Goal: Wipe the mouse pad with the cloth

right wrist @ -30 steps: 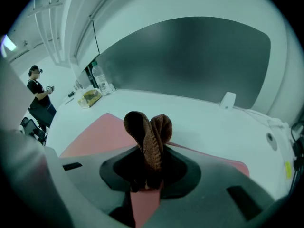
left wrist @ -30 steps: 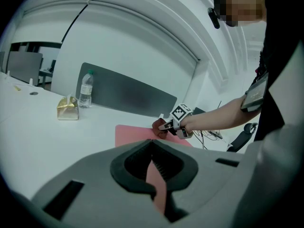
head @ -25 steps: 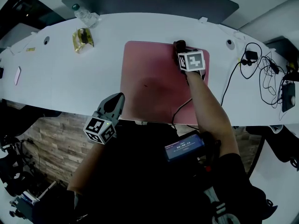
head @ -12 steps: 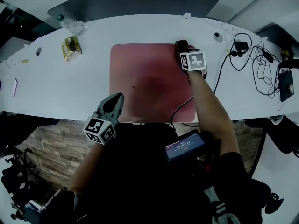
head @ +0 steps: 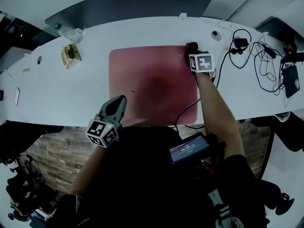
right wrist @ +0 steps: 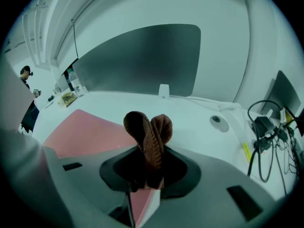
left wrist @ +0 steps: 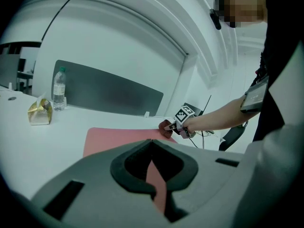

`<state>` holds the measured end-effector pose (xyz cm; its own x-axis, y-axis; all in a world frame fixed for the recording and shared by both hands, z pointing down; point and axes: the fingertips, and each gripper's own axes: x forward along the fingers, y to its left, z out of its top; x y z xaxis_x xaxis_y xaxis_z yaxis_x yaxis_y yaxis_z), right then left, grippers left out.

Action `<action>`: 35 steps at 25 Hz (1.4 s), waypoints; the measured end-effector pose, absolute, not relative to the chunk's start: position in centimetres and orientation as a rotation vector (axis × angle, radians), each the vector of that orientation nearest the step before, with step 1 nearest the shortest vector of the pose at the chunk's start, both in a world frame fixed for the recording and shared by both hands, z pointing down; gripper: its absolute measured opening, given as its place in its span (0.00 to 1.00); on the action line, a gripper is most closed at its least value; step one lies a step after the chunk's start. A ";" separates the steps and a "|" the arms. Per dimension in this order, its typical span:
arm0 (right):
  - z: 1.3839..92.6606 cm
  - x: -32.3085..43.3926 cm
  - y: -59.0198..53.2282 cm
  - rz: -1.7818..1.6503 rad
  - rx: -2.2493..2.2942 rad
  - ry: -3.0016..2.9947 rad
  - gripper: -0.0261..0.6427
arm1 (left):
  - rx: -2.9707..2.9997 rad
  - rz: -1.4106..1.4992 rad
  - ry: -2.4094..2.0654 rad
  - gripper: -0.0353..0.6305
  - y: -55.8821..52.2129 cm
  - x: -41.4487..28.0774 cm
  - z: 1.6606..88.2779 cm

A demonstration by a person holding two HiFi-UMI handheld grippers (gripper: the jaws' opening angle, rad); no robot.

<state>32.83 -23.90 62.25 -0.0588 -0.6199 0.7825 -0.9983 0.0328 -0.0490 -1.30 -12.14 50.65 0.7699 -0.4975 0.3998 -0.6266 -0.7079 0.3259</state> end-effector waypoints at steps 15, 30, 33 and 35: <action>57.7 34.9 -20.4 0.723 1.872 -1.846 0.21 | 2.533 0.370 -0.840 0.07 -10.6 -2.7 50.7; 47.9 23.1 -12.9 0.409 1.518 -2.495 0.21 | 2.577 0.268 -0.839 0.06 -9.8 -2.9 49.1; 48.1 21.5 -10.6 0.434 1.463 -2.568 0.21 | 2.595 0.258 -0.843 0.07 -9.5 -2.6 48.7; 48.5 20.5 -9.0 0.452 1.432 -2.599 0.21 | 2.603 0.253 -0.848 0.07 -9.1 -2.4 48.6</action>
